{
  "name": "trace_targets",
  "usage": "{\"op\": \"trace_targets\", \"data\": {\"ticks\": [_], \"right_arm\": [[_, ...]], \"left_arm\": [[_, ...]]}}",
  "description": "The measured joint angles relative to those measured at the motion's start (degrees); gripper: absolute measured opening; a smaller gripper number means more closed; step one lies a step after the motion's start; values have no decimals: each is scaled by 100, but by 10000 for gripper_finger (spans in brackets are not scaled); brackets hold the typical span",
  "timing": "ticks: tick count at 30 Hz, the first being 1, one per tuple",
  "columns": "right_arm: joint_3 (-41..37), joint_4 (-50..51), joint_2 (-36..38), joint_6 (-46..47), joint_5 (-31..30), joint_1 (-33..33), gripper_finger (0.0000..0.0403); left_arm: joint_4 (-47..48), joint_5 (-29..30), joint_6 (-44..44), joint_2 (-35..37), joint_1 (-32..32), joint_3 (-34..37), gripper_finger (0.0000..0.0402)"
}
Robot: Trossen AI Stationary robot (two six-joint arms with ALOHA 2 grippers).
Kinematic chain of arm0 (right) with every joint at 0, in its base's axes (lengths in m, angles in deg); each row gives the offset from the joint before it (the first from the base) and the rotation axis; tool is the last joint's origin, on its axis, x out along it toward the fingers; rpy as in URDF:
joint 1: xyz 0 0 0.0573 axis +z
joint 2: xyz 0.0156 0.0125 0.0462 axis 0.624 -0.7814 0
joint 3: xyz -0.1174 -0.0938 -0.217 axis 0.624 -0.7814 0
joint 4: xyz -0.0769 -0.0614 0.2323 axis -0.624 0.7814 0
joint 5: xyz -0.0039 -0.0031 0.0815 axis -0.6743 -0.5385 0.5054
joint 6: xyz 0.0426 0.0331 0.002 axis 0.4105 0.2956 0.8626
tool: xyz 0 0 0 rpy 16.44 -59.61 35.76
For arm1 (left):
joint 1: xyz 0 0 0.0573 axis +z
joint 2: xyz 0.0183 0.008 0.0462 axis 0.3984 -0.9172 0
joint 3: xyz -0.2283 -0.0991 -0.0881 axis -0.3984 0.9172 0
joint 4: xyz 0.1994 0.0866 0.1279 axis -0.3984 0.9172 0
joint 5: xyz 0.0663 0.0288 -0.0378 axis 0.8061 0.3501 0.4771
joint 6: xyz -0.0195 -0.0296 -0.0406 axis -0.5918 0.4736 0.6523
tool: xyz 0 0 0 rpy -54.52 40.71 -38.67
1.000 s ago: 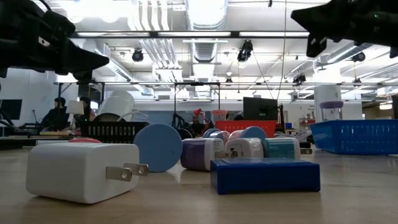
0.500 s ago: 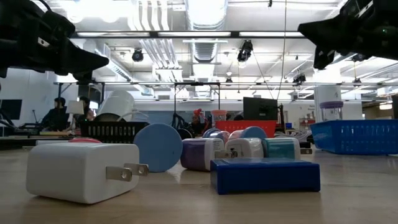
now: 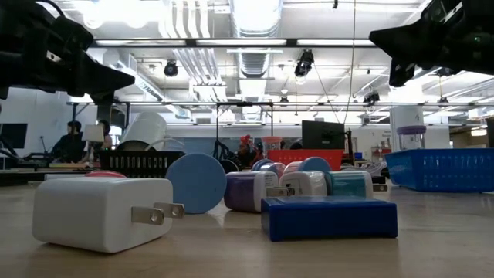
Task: Pick & Place Office items
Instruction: Put the pink hourglass into the blue bin
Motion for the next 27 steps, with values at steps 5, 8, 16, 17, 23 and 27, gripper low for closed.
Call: {"op": "trace_targets", "data": {"ticks": [5, 8, 16, 17, 23, 27], "right_arm": [[2, 3, 0, 23, -322, 0, 8], [2, 5, 0, 25, -448, -4, 8], [4, 140, -109, 207, -1046, -2, 8], [32, 181, -167, 265, -1109, 0, 8], [1190, 1789, -835, 370, -1732, -2, 9], [2335, 3243, -1585, 277, -1949, -9, 18]], "left_arm": [[-1, 0, 1, 0, 0, 0, 11], [-1, 0, 1, 0, 0, 0, 10], [0, 47, 1, 0, 0, 0, 13], [-1, 48, 1, 0, 0, 0, 13], [-13, 118, -1, 0, 1, 0, 12], [-25, 190, -1, 0, 0, 0, 12]]}}
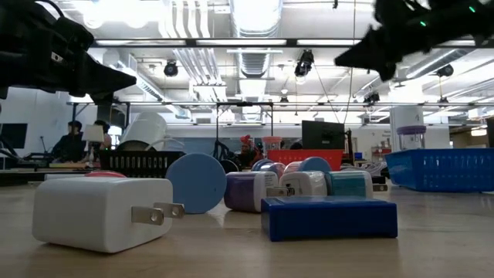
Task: Pick & Place Office items
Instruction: Put the pink hourglass into the blue bin
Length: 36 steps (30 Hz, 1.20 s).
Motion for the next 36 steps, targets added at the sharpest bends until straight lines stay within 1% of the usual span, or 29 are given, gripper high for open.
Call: {"op": "trace_targets", "data": {"ticks": [4, 7, 10, 16, 20, 24, 29, 33, 36], "right_arm": [[1201, 1379, -811, 42, -105, -115, 51], [2125, 2451, -1451, 133, -120, -251, 87], [2990, 3321, -2129, 39, -106, -436, 126], [4778, 5011, -3547, -341, 453, -913, 199], [5791, 5794, -4445, -594, 806, -1234, 231], [6664, 6475, -5256, -841, 1418, -1560, 256], [7553, 7013, -6151, -999, 1644, -1845, 278], [8146, 7462, -6706, -1018, 1988, -1958, 295], [8577, 7804, -7073, -1014, 2044, -1960, 307]], "left_arm": [[0, 0, 0, 0, 0, 0, 12], [2, 0, 0, 0, 0, 0, 13], [4, 0, 0, 0, 0, 0, 13], [31, -2, 0, 0, 0, 0, 14], [31, -2, 0, 0, 0, 0, 14], [48, -4, -33, 0, 0, 0, 14], [109, -4, -42, 2, 0, 6, 14], [145, -4, -73, 0, 0, 26, 14], [162, -4, -87, -11, 0, 26, 14]]}}
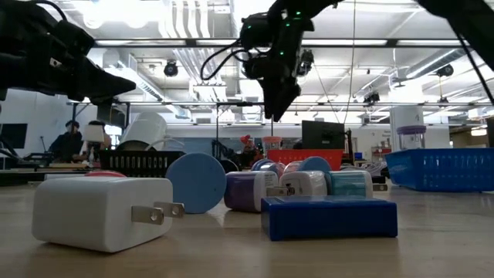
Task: Pick & Place Office items
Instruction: Put the pink hourglass into the blue bin
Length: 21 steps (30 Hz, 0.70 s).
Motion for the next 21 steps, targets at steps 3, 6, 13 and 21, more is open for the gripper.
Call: {"op": "trace_targets", "data": {"ticks": [3, 6, 13, 21], "right_arm": [[440, 363, -308, 67, 9, 1, 319], [797, 608, -611, 166, 3, -2, 332], [1067, 747, -1032, 284, -43, 2, 345], [1015, 772, -1106, 347, -102, 2, 345]], "left_arm": [[2, 0, 1, 0, 0, 0, 14], [7, 0, 2, 0, 0, 0, 14], [21, 0, 4, 0, 0, 0, 14], [39, 0, 8, -2, 0, 0, 14]]}}
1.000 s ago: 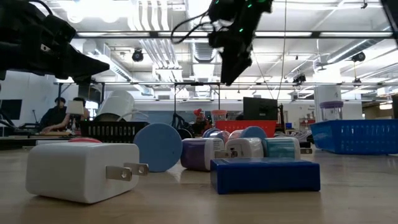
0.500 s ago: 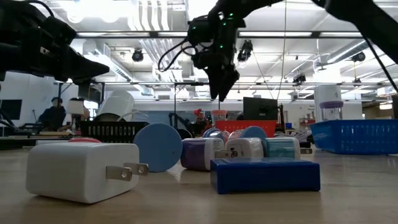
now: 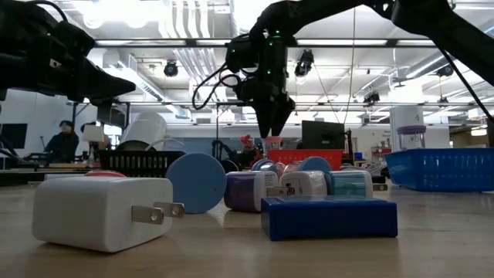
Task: Pick & Place Office items
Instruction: Put the pink hourglass into the blue bin
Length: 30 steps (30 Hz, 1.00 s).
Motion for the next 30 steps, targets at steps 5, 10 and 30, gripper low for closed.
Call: {"op": "trace_targets", "data": {"ticks": [5, 10, 30], "right_arm": [[-7, 0, 2, -2, -104, 0, 345], [-113, -42, 2, 5, -139, 0, 338], [-412, -348, 4, -46, -414, 2, 236]], "left_arm": [[0, 0, 3, 0, 0, 0, 14], [0, 0, 16, -2, 2, 2, 14], [0, 5, 16, -2, 0, 2, 14]]}}
